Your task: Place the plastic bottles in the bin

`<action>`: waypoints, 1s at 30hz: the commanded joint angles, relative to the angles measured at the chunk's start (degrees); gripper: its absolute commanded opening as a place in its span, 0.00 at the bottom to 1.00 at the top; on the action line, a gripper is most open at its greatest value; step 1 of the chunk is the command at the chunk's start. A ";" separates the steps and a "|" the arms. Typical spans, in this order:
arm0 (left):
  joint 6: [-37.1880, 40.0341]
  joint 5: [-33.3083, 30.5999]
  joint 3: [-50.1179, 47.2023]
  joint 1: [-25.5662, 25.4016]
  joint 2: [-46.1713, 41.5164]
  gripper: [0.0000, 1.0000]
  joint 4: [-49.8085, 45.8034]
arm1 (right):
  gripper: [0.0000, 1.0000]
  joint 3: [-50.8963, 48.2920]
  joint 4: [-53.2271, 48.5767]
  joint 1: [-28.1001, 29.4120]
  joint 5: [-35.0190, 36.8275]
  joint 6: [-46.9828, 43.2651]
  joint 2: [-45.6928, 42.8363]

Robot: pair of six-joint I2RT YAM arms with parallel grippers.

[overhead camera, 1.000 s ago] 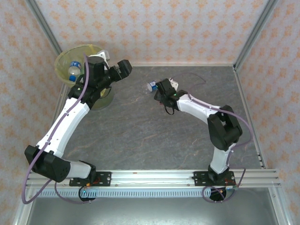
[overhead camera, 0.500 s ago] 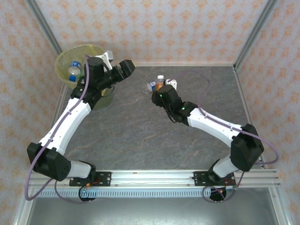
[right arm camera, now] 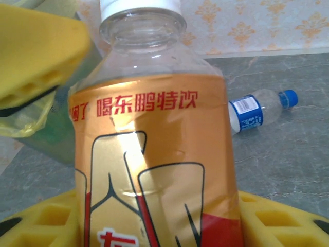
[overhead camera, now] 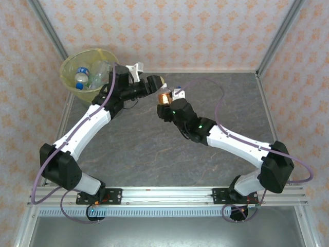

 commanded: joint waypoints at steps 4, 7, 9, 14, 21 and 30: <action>2.98 1.61 3.94 -1.94 2.49 0.65 0.17 | 0.53 1.70 0.90 1.29 -0.29 -1.39 -2.96; 3.76 1.70 4.68 -2.83 3.34 0.61 -0.47 | 0.53 1.24 1.00 1.29 -0.49 -1.05 -3.57; 4.27 1.47 5.09 -3.14 3.79 0.60 -1.11 | 0.53 1.02 1.16 1.34 -0.64 -0.89 -3.92; 4.95 0.88 5.80 -3.52 4.45 0.47 -2.27 | 0.53 0.37 1.36 1.33 -0.73 -0.69 -4.47; 5.40 0.08 5.93 -3.64 3.89 0.32 -2.79 | 0.53 -0.55 1.79 1.33 -0.60 -0.40 -4.74; 6.60 -2.44 7.34 -3.59 2.88 0.28 -4.66 | 0.87 -1.34 2.06 1.35 1.57 0.78 -5.73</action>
